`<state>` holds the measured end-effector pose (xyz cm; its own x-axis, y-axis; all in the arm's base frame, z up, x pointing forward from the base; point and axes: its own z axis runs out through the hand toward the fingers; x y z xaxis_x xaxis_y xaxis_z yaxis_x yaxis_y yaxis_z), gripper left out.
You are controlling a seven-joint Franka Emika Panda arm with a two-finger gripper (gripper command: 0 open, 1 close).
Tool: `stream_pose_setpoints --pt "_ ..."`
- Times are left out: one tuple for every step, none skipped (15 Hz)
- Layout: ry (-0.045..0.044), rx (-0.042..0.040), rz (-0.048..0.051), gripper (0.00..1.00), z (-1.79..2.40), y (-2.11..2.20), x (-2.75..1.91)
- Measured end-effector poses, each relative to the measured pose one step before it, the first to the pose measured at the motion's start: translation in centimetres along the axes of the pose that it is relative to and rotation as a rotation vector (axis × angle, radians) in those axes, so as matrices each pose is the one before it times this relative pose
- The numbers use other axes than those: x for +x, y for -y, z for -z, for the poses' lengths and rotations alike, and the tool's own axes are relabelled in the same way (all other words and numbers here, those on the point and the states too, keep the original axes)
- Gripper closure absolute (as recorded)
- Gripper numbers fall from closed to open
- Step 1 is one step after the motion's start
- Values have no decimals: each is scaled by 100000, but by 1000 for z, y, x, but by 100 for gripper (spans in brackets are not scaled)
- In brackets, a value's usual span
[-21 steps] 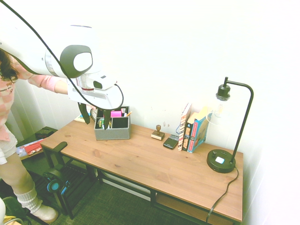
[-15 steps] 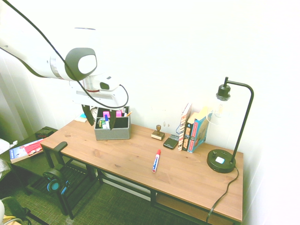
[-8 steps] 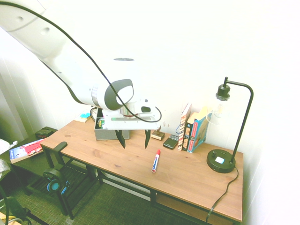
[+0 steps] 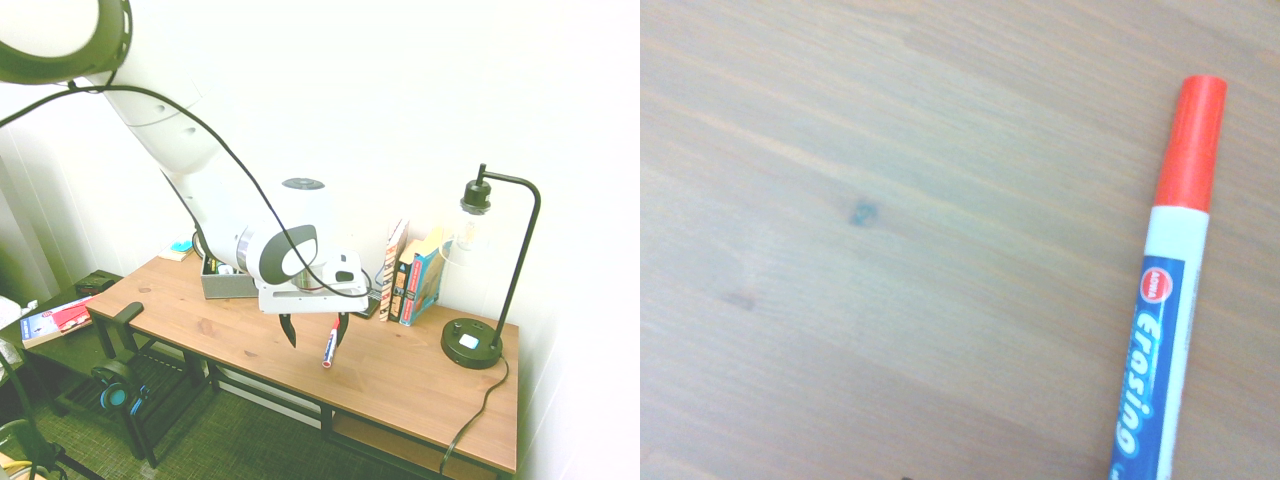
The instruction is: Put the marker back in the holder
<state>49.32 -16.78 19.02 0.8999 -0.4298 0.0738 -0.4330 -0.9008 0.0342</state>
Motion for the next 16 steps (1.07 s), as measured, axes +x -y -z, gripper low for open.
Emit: stream_pose_setpoints --pt "923 -25 51 100 -915 -226 394" --pt "530 -195 -33 100 -676 -193 383" --pt "236 91 -363 100 -362 -18 413" --pt "209 406 -400 100 -159 119 366" --pt "442 325 4 100 3 208 254" --pt "184 -15 45 100 20 40 132" --pt "286 -37 90 100 -20 56 85" --pt "461 -49 100 100 -51 56 18" --pt "411 -54 142 100 -124 96 25" --pt "432 -98 44 100 -199 28 4" --pt "443 -157 -26 100 -268 -16 4" --pt "358 -150 -49 100 -253 -38 1" --pt "283 -109 -22 100 -225 -17 21" --pt "215 -63 -47 100 -111 -18 50" --pt "433 -110 -159 100 30 -83 68" --pt "827 -194 -250 100 -50 -165 -38"
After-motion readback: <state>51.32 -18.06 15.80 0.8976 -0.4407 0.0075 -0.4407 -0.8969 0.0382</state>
